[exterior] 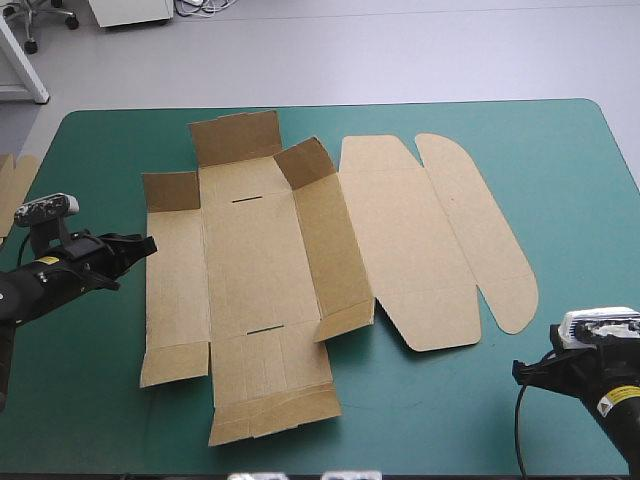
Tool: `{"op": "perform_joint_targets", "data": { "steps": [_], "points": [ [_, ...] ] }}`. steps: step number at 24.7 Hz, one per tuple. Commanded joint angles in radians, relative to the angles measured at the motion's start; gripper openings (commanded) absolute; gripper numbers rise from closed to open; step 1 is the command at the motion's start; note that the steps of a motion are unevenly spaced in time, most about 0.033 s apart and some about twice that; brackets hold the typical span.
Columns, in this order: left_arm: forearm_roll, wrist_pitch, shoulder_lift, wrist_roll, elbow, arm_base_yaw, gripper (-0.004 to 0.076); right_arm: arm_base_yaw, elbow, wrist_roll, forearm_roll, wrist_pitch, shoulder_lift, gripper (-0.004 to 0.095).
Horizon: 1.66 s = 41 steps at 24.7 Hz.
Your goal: Fold the box
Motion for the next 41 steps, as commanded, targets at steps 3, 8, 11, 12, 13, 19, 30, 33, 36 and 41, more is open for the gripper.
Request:
{"op": "perform_joint_targets", "data": {
  "steps": [3,8,11,12,13,19,30,33,36,41],
  "points": [
    [-0.129,0.044,0.065,0.069,-0.027,0.059,0.001,-0.001,-0.03,-0.002,-0.007,-0.061,0.012,-0.0019],
    [-0.191,0.105,0.114,0.105,-0.027,0.144,0.0011,-0.001,-0.03,-0.002,-0.007,-0.043,0.012,-0.0019],
    [-0.16,0.141,0.147,0.109,-0.027,0.184,0.0011,-0.001,-0.03,-0.002,-0.007,-0.038,0.012,-0.0019],
    [-0.158,0.151,0.157,0.113,-0.027,0.196,0.0011,-0.001,-0.03,-0.002,-0.007,-0.036,0.012,-0.0019],
    [-0.16,0.163,0.169,0.119,-0.027,0.207,0.0011,-0.001,-0.03,-0.002,-0.007,-0.034,0.012,-0.0019],
    [-0.135,0.321,0.212,0.136,-0.027,0.222,0.0011,-0.001,-0.03,-0.002,-0.01,-0.026,0.012,-0.0019],
    [-0.413,0.41,0.293,0.369,0.135,0.368,0.0012,-0.001,-0.03,-0.002,-0.01,-0.026,0.012,-0.0019],
    [-0.386,0.402,0.334,0.39,0.136,0.41,0.0012,-0.001,-0.03,-0.002,-0.01,-0.024,0.012,-0.0019],
    [-0.361,0.402,0.398,0.39,0.132,0.453,0.0012,-0.001,-0.03,-0.002,-0.01,-0.024,0.012,-0.0019],
    [-0.376,0.45,0.45,0.444,0.13,0.465,0.0012,-0.001,-0.03,-0.002,-0.01,-0.024,0.012,-0.0019]
  ]
}}
